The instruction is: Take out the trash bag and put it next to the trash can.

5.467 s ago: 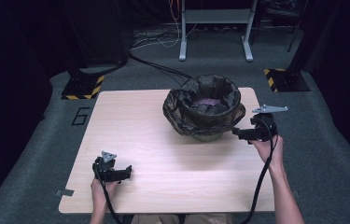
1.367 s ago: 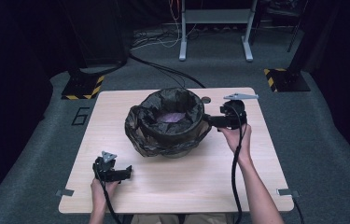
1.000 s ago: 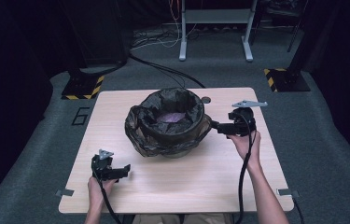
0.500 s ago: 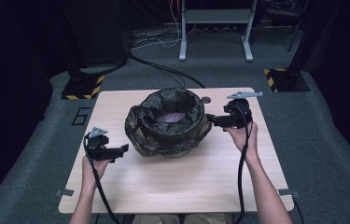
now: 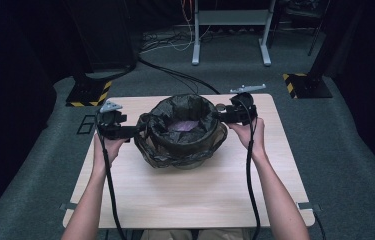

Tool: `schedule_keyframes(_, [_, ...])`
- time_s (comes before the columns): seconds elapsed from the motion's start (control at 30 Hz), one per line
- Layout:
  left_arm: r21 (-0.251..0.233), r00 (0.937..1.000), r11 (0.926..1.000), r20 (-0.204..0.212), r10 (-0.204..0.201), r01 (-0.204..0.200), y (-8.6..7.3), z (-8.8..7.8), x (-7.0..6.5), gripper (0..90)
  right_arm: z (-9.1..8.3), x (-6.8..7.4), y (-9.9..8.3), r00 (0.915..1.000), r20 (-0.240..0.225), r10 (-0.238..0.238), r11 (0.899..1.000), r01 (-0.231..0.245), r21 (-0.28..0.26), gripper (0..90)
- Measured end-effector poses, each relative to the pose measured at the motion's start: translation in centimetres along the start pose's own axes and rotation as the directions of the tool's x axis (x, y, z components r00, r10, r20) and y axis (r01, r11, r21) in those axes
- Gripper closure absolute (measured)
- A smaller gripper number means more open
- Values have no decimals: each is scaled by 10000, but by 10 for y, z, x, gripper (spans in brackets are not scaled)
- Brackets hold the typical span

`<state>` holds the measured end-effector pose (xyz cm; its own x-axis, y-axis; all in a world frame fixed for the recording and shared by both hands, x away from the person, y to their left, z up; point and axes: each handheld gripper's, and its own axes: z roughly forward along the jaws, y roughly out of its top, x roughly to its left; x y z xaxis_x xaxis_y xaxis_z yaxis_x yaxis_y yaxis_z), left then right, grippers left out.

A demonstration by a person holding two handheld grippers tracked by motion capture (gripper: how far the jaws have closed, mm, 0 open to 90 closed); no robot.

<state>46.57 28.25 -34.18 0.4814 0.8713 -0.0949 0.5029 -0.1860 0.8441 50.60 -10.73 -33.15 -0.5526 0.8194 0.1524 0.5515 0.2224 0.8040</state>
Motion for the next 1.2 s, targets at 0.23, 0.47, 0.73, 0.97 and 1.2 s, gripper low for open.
schedule_keyframes(0.23, [362, 9997, 9993, 214, 112, -120, 25, 24, -3, 276, 14, 0, 8, 10000, 17, 52, 9993, -53, 370, 507])
schedule_keyframes(0.47, [641, 9980, 9978, 618, 106, -146, 28, 46, 2, 502, 23, -2, 8, 9997, 215, 113, 9978, -127, 650, 612])
schedule_keyframes(0.73, [537, 9955, 9952, 529, 786, -814, 31, 50, -8, 773, 24, 6, 8, 9987, 498, -98, 9993, 81, 354, 763])
schedule_keyframes(0.97, [227, 9909, 9906, -47, 1347, -1345, 35, 48, -20, 895, 18, 12, 11, 9970, 735, -233, 9997, 240, -94, 893])
schedule_keyframes(1.2, [11, 9888, 9900, 493, 1411, -1413, 48, 42, -34, 897, 16, 17, 18, 9999, 134, -97, 9994, 102, -344, 897])
